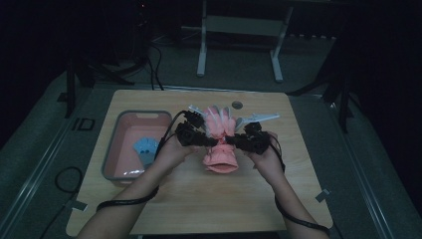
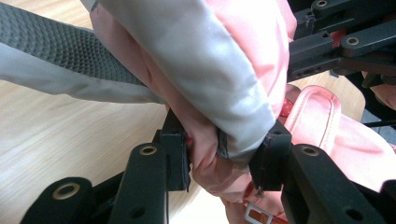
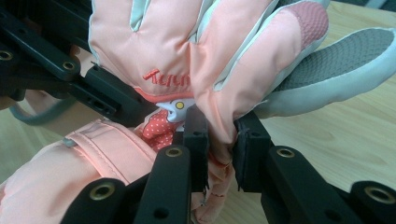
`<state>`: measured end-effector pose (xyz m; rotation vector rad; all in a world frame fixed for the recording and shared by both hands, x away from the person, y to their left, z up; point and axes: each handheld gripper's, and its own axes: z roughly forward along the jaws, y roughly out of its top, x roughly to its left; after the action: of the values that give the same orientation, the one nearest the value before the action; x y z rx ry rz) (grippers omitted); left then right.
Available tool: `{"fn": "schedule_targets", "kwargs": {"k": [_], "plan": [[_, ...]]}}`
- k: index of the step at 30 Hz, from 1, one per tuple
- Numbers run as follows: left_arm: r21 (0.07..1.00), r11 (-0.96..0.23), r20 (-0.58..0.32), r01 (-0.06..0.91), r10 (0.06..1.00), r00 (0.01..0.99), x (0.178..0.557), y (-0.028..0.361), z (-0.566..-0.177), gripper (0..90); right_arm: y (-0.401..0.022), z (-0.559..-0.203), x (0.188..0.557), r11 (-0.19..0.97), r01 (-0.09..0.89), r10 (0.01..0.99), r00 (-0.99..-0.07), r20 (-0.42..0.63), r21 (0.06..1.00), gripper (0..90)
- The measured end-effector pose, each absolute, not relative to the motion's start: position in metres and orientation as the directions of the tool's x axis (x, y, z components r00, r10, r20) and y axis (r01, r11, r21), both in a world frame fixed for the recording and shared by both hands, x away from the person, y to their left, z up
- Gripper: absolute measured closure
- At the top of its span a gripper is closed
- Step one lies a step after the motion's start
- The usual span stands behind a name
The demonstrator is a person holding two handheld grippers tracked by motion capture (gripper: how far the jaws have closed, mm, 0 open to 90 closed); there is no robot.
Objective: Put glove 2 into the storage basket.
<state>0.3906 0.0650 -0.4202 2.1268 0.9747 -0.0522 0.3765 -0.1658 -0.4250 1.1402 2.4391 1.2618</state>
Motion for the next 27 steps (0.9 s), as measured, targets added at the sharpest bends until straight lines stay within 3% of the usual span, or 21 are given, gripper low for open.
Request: {"fn": "schedule_targets", "kwargs": {"k": [27], "plan": [[0.636, -0.393, -0.281, 0.664, 0.683, 0.674, 0.386, 0.154, -0.380, 63.5, -0.077, -0.393, 0.387, 0.367, 0.489, 0.638, -0.751, 0.167, 0.791, 77.2]]}}
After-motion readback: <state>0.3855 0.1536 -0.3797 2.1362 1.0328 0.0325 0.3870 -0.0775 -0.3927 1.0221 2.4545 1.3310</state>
